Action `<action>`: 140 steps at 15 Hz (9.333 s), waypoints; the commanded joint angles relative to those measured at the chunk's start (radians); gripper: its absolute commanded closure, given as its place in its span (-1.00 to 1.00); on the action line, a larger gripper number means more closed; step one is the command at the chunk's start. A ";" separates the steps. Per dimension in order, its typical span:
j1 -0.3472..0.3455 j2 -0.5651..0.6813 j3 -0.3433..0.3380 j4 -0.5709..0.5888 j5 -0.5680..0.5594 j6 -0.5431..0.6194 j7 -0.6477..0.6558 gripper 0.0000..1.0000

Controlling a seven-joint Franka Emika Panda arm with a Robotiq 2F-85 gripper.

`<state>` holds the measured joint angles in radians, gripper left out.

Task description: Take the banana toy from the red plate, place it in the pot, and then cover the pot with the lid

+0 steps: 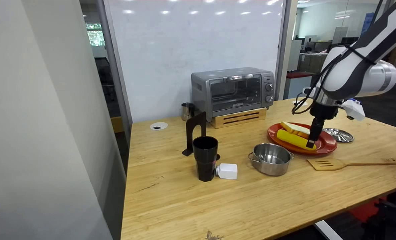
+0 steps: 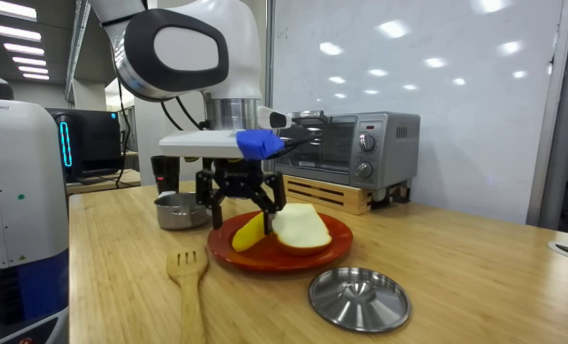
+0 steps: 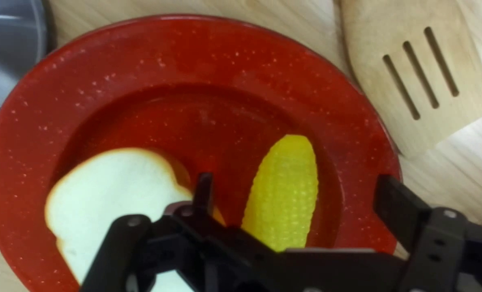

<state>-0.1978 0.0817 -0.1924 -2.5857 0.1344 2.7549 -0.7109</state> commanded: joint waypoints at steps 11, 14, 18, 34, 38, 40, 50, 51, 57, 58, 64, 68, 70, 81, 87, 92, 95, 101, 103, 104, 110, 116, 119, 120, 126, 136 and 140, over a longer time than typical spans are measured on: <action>-0.028 0.029 -0.027 0.019 -0.268 0.123 0.244 -1.00; -0.024 0.043 -0.024 0.017 -0.297 0.127 0.294 -1.00; -0.019 0.074 -0.028 0.021 -0.334 0.140 0.355 -1.00; 0.006 0.093 -0.035 0.020 -0.397 0.146 0.459 0.18; 0.006 0.090 -0.039 0.017 -0.401 0.148 0.461 0.64; 0.005 0.089 -0.040 0.015 -0.402 0.148 0.461 0.65; 0.056 -0.217 0.031 -0.074 -0.368 -0.050 0.428 0.65; 0.067 -0.255 0.043 -0.082 -0.363 -0.078 0.423 0.65; 0.115 -0.373 0.122 -0.106 -0.399 -0.082 0.469 0.65; 0.116 -0.372 0.137 -0.110 -0.411 -0.065 0.484 0.65; 0.216 -0.311 0.141 -0.087 -0.293 -0.103 0.401 0.65; 0.291 -0.301 0.123 -0.048 -0.127 -0.240 0.267 0.65; 0.281 -0.287 0.128 -0.012 -0.127 -0.340 0.256 0.65; 0.215 -0.201 0.102 0.272 -0.178 -0.840 0.238 0.65; 0.199 -0.079 0.108 0.397 -0.176 -0.956 0.200 0.65; 0.196 0.002 0.124 0.467 -0.178 -1.007 0.175 0.65; 0.196 0.040 0.138 0.492 -0.189 -1.011 0.162 0.65; 0.196 0.107 0.165 0.531 -0.206 -1.015 0.150 0.65; 0.195 0.124 0.172 0.539 -0.213 -1.013 0.148 0.65; 0.195 0.130 0.175 0.541 -0.221 -1.010 0.146 0.65; 0.198 0.163 0.191 0.544 -0.266 -0.992 0.155 0.65; 0.201 0.177 0.204 0.532 -0.320 -0.967 0.167 0.65; 0.202 0.185 0.207 0.530 -0.344 -0.935 0.179 0.65; 0.202 0.188 0.207 0.531 -0.352 -0.918 0.182 0.65; 0.202 0.205 0.208 0.529 -0.364 -0.836 0.191 0.65; 0.216 0.230 0.236 0.531 -0.366 -0.808 0.193 0.65; 0.218 0.231 0.241 0.521 -0.386 -0.792 0.204 0.65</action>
<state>0.0235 0.2993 0.0413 -2.0662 -0.2152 1.9340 -0.5294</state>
